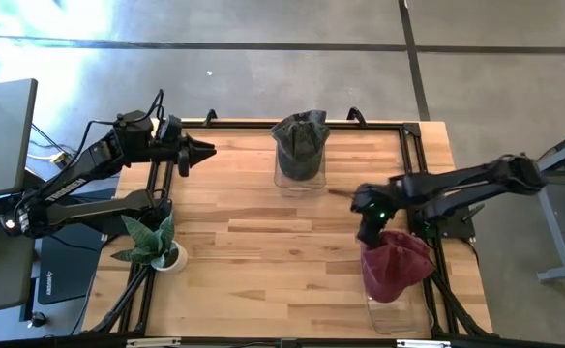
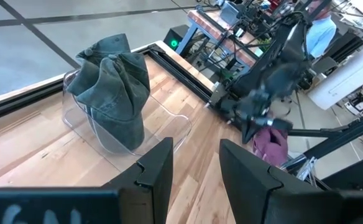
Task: Pick & Place hat
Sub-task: Adjust the bottom transparent bin, then return to Home Position
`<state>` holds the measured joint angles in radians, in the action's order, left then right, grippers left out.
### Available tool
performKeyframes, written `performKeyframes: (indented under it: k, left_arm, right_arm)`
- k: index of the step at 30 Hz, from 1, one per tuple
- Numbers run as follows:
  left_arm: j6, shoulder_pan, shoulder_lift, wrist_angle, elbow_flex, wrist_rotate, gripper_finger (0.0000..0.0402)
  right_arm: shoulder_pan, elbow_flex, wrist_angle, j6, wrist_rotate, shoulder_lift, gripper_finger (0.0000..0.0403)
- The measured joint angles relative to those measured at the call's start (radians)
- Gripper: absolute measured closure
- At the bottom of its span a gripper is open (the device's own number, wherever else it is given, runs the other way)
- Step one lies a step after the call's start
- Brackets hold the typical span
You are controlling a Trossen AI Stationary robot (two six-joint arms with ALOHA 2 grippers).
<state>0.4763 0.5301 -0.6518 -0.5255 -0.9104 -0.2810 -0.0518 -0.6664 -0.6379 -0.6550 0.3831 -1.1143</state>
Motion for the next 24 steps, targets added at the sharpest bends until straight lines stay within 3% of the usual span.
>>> performKeyframes:
  k: [4, 9, 20, 24]
  left_arm:
    - [0.000, 0.000, 0.000, 0.000, 0.000, -0.006, 0.0275]
    - [0.000, 0.000, 0.000, 0.000, 0.000, 0.001, 0.0275]
    - [0.000, 0.000, -0.001, 0.000, 0.000, 0.016, 0.0275]
    - [0.001, 0.000, -0.015, -0.003, -0.001, 0.036, 0.0275]
  right_arm:
    - [0.021, 0.007, 0.081, 0.097, -0.102, 0.180, 0.0403]
    - [0.032, 0.119, 0.315, 0.233, -0.133, 0.418, 0.0403]
    - [0.022, 0.578, 0.870, 0.134, -0.130, 0.854, 0.0403]
    - [0.022, 0.655, 0.932, 0.197, -0.136, 0.933, 0.0403]
